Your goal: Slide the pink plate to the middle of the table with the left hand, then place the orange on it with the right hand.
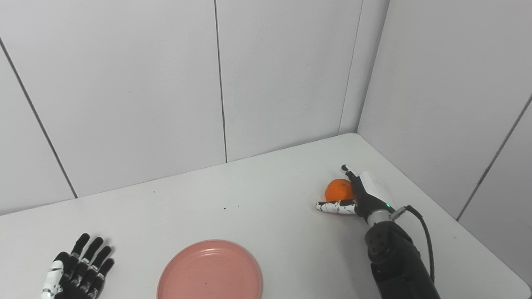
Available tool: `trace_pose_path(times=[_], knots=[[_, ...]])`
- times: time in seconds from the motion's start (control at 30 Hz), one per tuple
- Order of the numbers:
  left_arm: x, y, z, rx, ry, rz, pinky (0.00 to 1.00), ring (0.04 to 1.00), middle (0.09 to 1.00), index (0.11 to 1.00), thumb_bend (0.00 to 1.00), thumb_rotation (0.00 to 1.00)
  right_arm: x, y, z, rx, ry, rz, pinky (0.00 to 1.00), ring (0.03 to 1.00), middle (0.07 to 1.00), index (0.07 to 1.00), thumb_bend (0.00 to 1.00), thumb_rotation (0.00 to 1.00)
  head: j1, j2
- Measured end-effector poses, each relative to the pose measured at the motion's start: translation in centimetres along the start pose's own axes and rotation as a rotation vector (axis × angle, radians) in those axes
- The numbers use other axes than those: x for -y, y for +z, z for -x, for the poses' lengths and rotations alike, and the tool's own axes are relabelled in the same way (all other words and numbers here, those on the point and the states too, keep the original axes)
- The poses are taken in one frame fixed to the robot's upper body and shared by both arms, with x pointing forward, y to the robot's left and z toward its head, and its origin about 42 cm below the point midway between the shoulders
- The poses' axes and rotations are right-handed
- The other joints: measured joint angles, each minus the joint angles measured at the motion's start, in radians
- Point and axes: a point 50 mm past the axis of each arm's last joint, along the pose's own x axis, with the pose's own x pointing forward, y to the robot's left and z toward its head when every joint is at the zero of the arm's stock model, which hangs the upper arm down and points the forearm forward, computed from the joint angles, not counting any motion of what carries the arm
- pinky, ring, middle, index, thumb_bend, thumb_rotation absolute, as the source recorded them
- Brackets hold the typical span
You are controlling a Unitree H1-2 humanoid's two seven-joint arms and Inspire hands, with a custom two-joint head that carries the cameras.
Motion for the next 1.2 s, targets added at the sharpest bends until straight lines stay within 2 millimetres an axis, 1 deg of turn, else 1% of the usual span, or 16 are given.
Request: trace_pose_path(times=[0.03, 0.1, 0.2, 0.3, 0.33, 0.37, 0.4, 0.43, 0.5, 0.6, 0.63, 0.67, 0.8, 0.93, 1.1, 1.2], knots=[[0.0, 0.0, 0.0, 0.0, 0.0, 0.0, 1.0, 0.974, 0.978, 0.974, 0.28, 1.0, 0.03, -0.03, 0.01, -0.003, -0.001, 0.003, 0.71, 0.841, 0.893, 0.907, 1.0, 0.39, 0.0, 0.0], [0.01, -0.01, -0.01, 0.0, 0.0, 0.0, 1.0, 0.975, 0.978, 0.974, 0.27, 1.0, 0.14, 0.02, -0.02, -0.01, 0.005, 0.005, 0.71, 0.843, 0.896, 0.899, 1.0, 0.37, 0.002, 0.002], [0.01, -0.02, -0.01, -0.001, -0.001, 0.0, 1.0, 0.975, 0.977, 0.972, 0.27, 1.0, 0.24, 0.03, -0.06, -0.017, 0.007, 0.003, 0.71, 0.83, 0.87, 0.876, 1.0, 0.33, 0.003, 0.003], [0.01, -0.03, -0.01, -0.002, -0.003, -0.001, 1.0, 0.974, 0.976, 0.974, 0.28, 1.0, 0.38, -0.14, -0.08, -0.02, 0.002, -0.023, 0.67, 0.748, 0.79, 0.795, 0.98, 0.23, 0.005, 0.006], [-0.01, -0.01, 0.0, -0.002, -0.004, -0.002, 1.0, 0.974, 0.977, 0.975, 0.28, 1.0, 0.4, -0.16, -0.08, -0.019, 0.0, -0.03, 0.65, 0.718, 0.759, 0.759, 0.97, 0.21, 0.003, 0.006], [-0.04, 0.01, 0.02, -0.003, -0.005, -0.004, 1.0, 0.974, 0.977, 0.976, 0.28, 1.0, 0.43, -0.15, -0.08, -0.016, -0.007, -0.041, 0.64, 0.715, 0.756, 0.755, 0.96, 0.21, 0.003, 0.006], [-0.05, 0.01, 0.02, -0.003, -0.005, -0.004, 1.0, 0.973, 0.976, 0.973, 0.28, 1.0, 0.42, -0.13, -0.07, -0.014, -0.016, -0.046, 0.6, 0.662, 0.703, 0.695, 0.94, 0.16, 0.005, 0.006], [-0.05, 0.01, 0.02, -0.003, -0.005, -0.004, 1.0, 0.972, 0.975, 0.972, 0.28, 1.0, 0.41, -0.12, -0.05, -0.011, -0.022, -0.05, 0.58, 0.644, 0.685, 0.674, 0.93, 0.15, 0.005, 0.006], [-0.05, 0.01, 0.02, -0.002, -0.005, -0.004, 1.0, 0.973, 0.975, 0.972, 0.28, 1.0, 0.35, -0.07, 0.01, -0.005, -0.041, -0.05, 0.59, 0.625, 0.652, 0.627, 0.89, 0.11, 0.005, 0.008], [-0.05, 0.01, 0.02, -0.003, -0.005, -0.003, 1.0, 0.975, 0.977, 0.976, 0.28, 1.0, 0.29, -0.04, 0.0, 0.002, -0.043, -0.059, 0.56, 0.59, 0.614, 0.52, 0.61, 0.13, 0.005, 0.009], [-0.05, 0.01, 0.02, -0.002, -0.005, -0.003, 1.0, 0.973, 0.975, 0.973, 0.28, 1.0, 0.33, -0.03, -0.02, 0.005, -0.047, -0.058, 0.55, 0.578, 0.602, 0.498, 0.55, 0.13, 0.008, 0.011], [-0.05, 0.01, 0.02, -0.002, -0.005, -0.003, 1.0, 0.973, 0.976, 0.973, 0.28, 1.0, 0.32, 0.0, -0.04, 0.007, -0.049, -0.056, 0.51, 0.546, 0.583, 0.49, 0.53, 0.14, 0.008, 0.011], [-0.08, -0.03, 0.01, -0.004, -0.006, -0.002, 1.0, 0.973, 0.976, 0.974, 0.28, 1.0, 0.37, 0.02, -0.22, 0.016, -0.046, -0.036, 0.48, 0.514, 0.564, 0.486, 0.52, 0.14, 0.008, 0.011], [-0.1, -0.05, 0.02, -0.004, -0.008, -0.001, 1.0, 0.976, 0.979, 0.976, 0.29, 1.0, 0.4, 0.07, -0.3, 0.022, -0.043, -0.023, 0.46, 0.521, 0.567, 0.484, 0.52, 0.14, 0.012, 0.011], [-0.13, -0.06, 0.01, -0.004, -0.008, -0.001, 1.0, 0.972, 0.976, 0.972, 0.28, 1.0, 0.37, 0.08, -0.3, 0.023, -0.043, -0.027, 0.47, 0.53, 0.572, 0.485, 0.52, 0.14, 0.012, 0.011], [-0.13, -0.08, 0.0, -0.002, -0.008, -0.001, 1.0, 0.969, 0.974, 0.974, 0.28, 1.0, 0.5, 0.13, -0.21, 0.024, -0.049, -0.034, 0.43, 0.497, 0.553, 0.486, 0.52, 0.14, 0.02, 0.011]])
